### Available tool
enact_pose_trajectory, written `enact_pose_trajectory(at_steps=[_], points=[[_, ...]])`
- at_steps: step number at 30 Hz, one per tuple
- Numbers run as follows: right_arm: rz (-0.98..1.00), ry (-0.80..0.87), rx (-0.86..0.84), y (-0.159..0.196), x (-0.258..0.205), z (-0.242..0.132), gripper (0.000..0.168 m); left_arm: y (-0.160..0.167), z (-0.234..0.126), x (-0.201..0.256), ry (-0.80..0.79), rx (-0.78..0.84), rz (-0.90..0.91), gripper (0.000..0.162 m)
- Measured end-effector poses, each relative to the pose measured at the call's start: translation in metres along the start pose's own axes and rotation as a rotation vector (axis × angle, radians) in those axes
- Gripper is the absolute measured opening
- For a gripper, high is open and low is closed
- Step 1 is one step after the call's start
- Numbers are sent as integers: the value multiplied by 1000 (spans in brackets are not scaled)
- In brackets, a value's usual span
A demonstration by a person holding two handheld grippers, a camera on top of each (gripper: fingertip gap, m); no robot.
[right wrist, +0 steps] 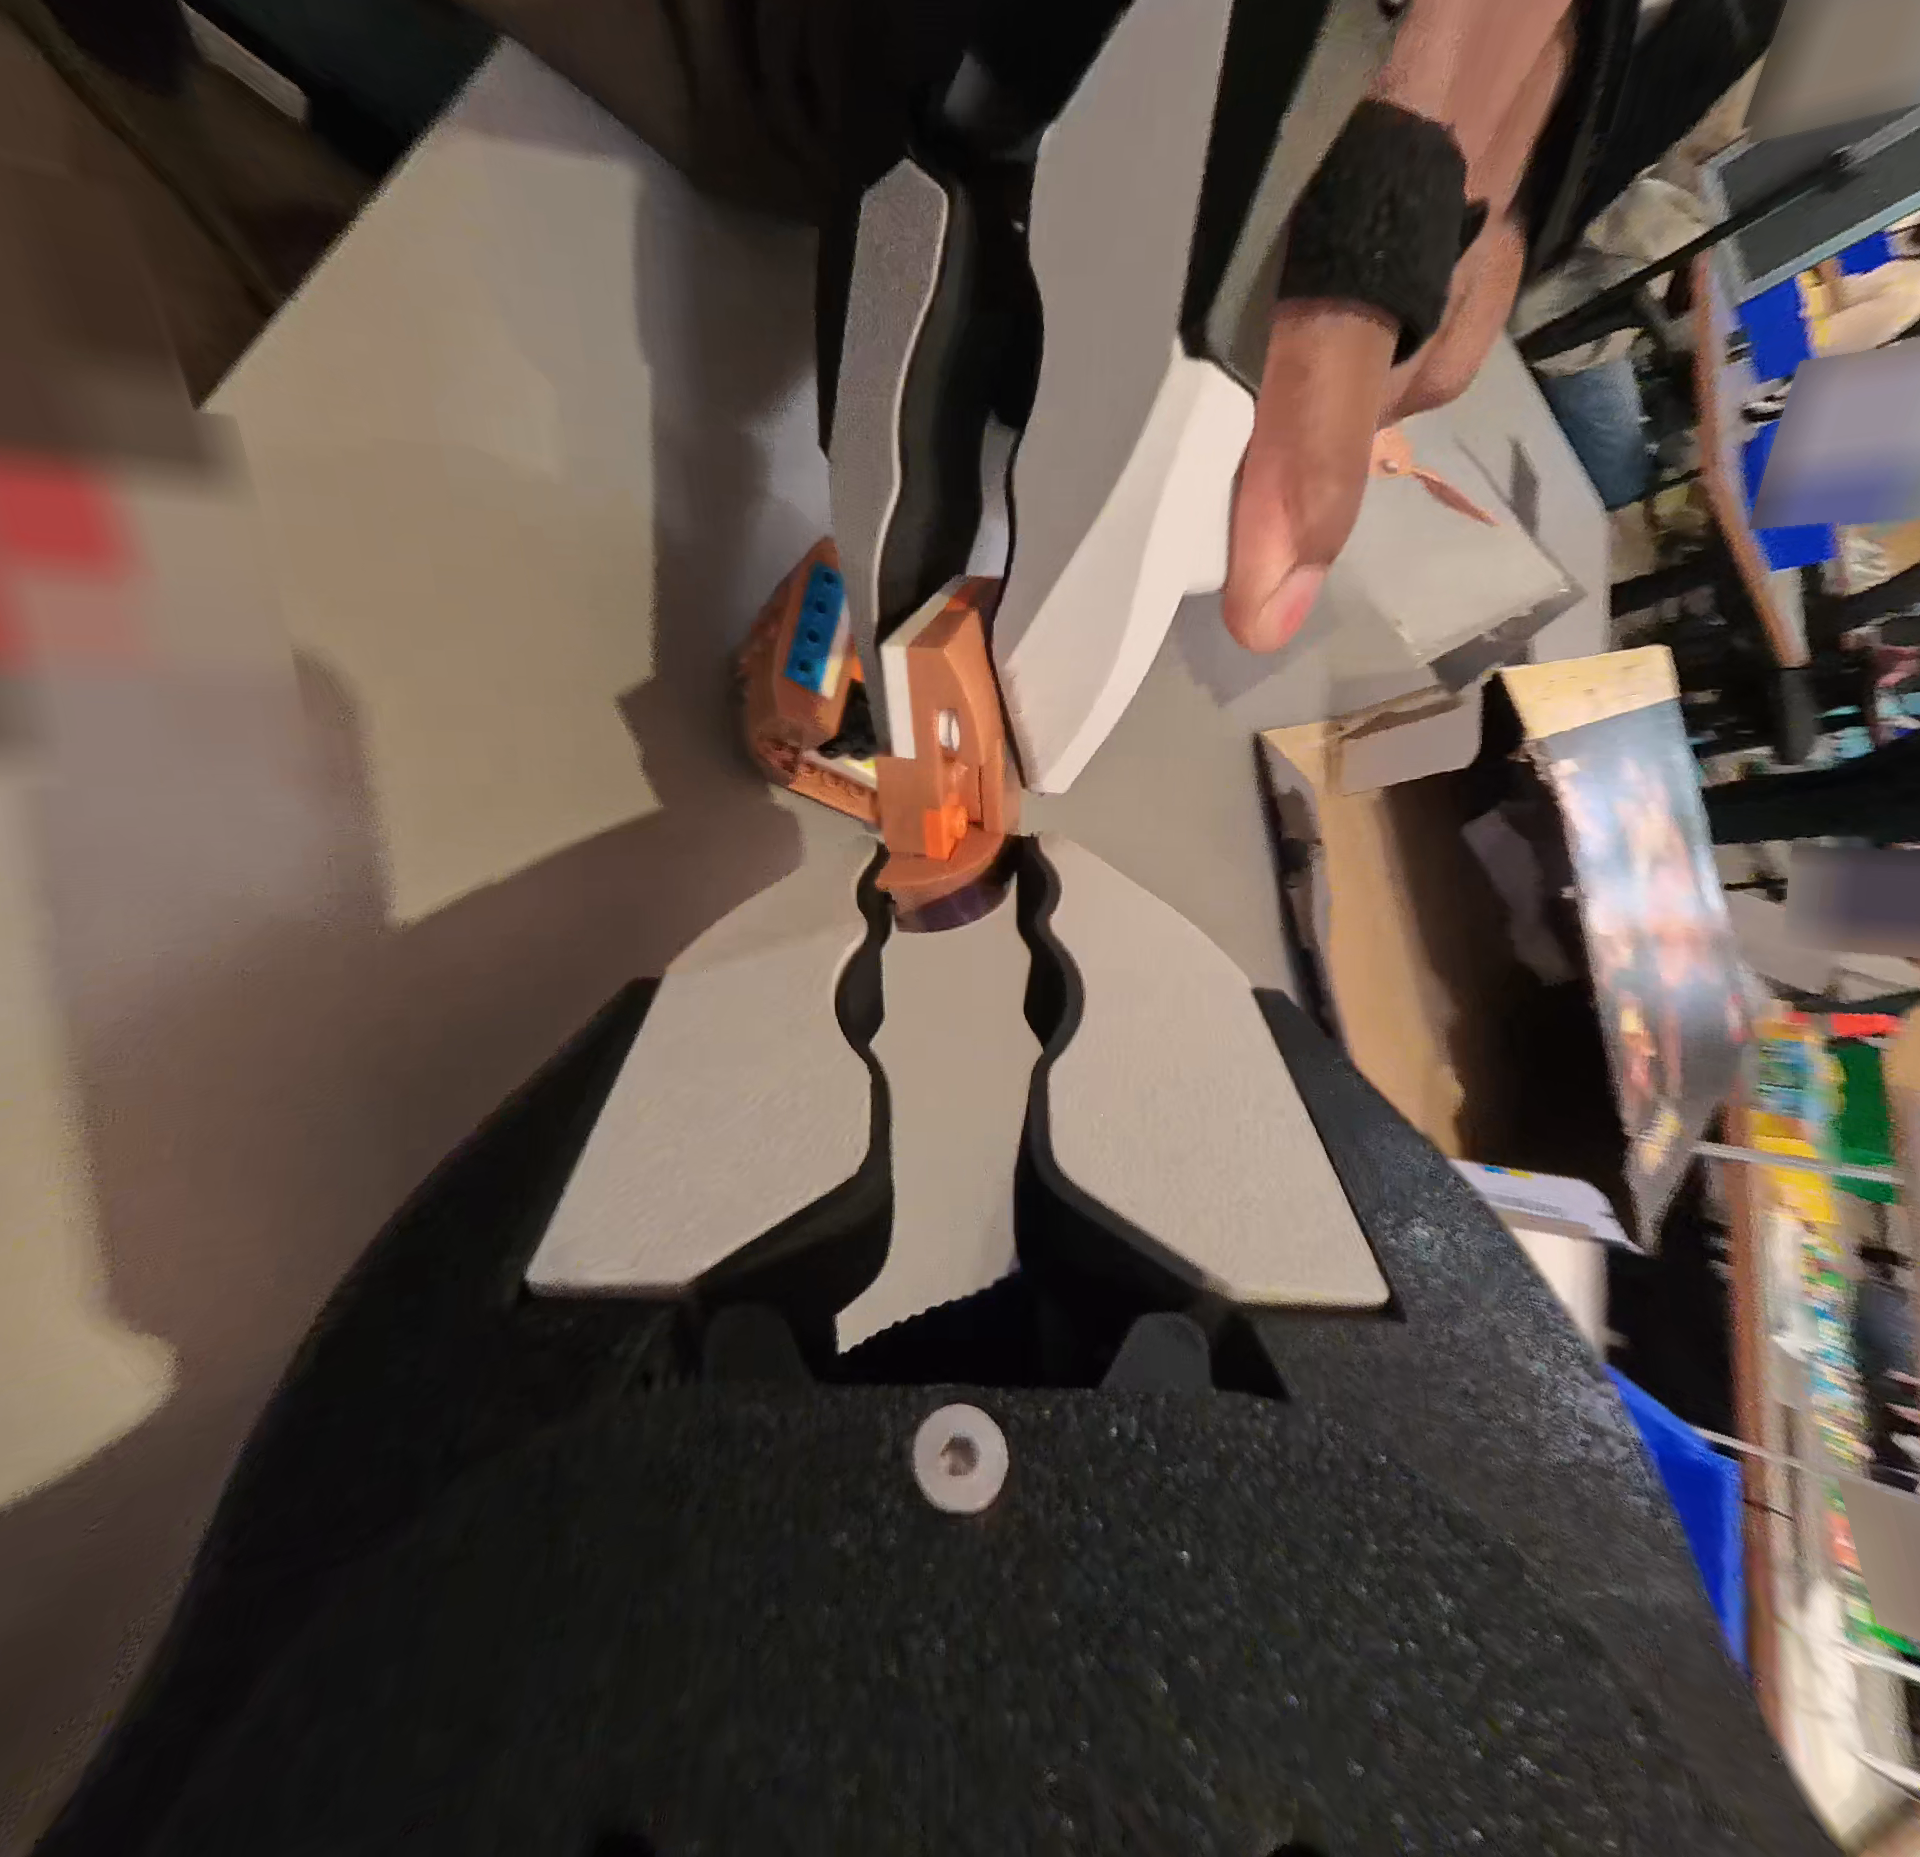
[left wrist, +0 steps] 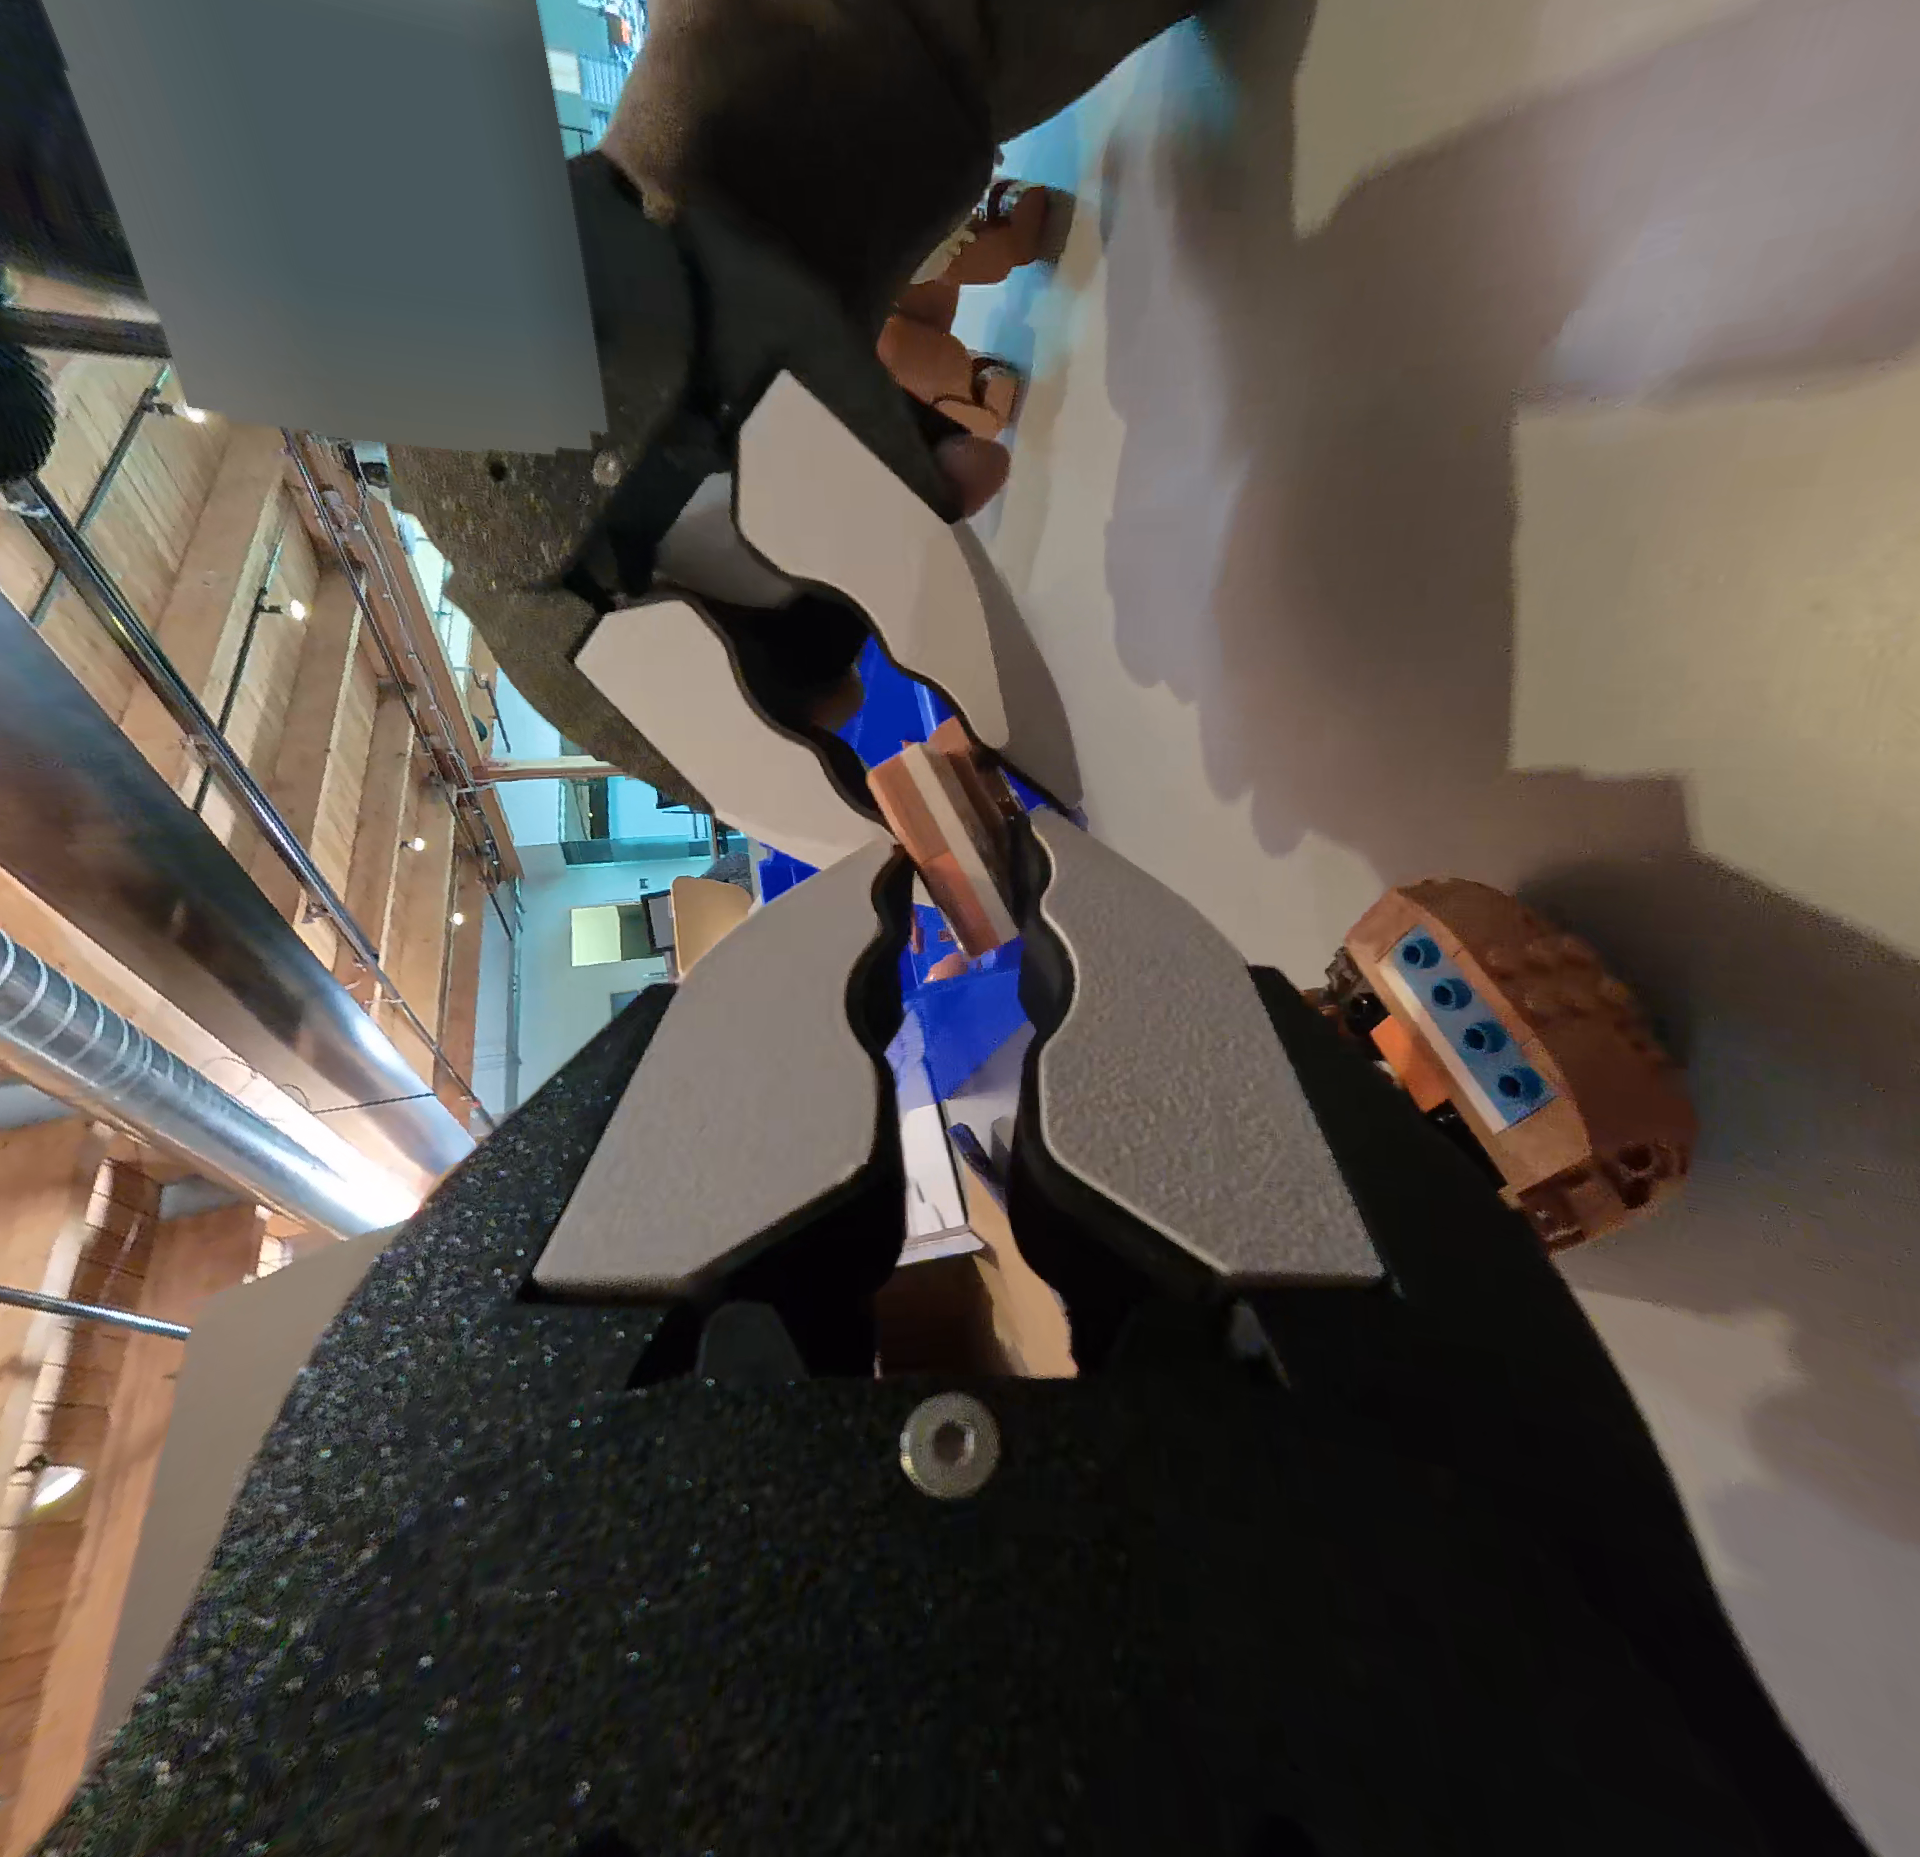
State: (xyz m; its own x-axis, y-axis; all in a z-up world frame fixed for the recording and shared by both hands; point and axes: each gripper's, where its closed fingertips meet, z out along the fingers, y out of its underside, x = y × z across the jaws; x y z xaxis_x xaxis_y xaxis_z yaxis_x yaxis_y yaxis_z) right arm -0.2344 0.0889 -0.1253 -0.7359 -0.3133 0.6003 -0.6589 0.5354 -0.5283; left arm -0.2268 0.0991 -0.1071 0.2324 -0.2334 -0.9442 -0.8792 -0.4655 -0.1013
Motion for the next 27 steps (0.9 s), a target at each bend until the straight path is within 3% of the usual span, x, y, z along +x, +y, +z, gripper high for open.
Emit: enact_pose_trajectory(at_steps=[15, 23, 27], points=[[297, -316, 209, -6, -24, -12, 31, -22, 6, 1, -33, -1, 155, 19], [313, -360, 225, -7, -29, -14, 33, -29, 6, 4, -33, 14, 200, 19], [295, -305, 204, -1, -22, -12, 33, -24, 9, 3, -38, 4, 168, 18]])
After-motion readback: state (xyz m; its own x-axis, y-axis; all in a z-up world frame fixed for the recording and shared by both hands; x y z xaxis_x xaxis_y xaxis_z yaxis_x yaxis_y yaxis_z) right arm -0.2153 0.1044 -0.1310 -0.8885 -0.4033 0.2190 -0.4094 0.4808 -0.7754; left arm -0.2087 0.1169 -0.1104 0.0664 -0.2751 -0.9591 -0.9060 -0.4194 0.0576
